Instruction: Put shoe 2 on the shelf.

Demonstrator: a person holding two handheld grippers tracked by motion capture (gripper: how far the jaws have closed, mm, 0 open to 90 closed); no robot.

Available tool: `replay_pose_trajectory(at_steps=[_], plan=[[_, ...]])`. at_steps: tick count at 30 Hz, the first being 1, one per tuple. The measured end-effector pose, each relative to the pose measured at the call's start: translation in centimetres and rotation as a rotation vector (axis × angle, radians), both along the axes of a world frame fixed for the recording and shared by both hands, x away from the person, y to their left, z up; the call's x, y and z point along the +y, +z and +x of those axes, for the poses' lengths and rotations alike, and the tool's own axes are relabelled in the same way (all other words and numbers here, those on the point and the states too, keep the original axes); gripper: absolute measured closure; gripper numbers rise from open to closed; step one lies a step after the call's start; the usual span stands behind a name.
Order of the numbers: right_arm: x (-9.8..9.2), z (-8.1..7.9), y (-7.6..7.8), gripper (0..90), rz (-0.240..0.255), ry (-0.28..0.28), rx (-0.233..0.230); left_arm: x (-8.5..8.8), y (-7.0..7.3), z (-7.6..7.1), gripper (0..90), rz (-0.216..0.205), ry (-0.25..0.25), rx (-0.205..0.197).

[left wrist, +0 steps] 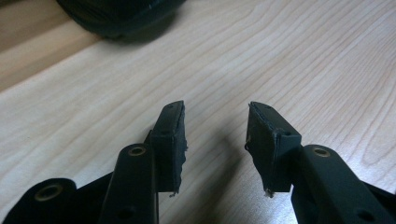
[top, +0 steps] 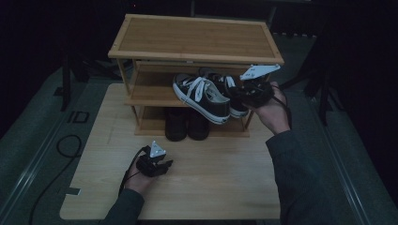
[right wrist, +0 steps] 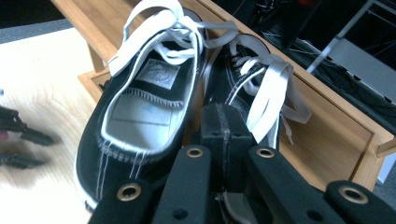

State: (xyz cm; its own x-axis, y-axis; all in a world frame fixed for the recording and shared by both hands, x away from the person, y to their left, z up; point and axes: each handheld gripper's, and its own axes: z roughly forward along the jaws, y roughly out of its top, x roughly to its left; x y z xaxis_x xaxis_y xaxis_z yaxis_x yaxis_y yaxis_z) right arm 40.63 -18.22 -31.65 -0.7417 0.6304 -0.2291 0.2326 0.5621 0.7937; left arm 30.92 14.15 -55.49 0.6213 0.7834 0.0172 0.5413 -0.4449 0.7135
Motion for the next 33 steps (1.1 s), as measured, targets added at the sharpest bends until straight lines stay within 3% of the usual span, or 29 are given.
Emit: replay_pose_trajectory(at_steps=[12,19,21,27,33], plan=[[-1.3,-2.1,-0.8,90.0,0.067,0.027,-0.009,0.0,3.5,1.0,61.3,-0.031,0.001,-0.040],[-1.9,-3.0,-1.8,90.0,0.048,0.048,0.002,-0.1,5.4,1.6,71.2,-0.052,-0.036,-0.045],[-2.0,-3.3,-2.6,90.0,0.042,0.050,0.010,-0.4,6.0,2.0,72.5,-0.049,-0.053,-0.030],[-2.4,-3.6,-3.8,90.0,0.035,0.057,0.028,-0.2,7.2,2.5,73.3,-0.059,-0.037,-0.038],[-2.3,-3.9,-5.1,90.0,0.026,0.071,0.049,-0.1,8.6,3.2,77.1,-0.029,-0.040,-0.053]])
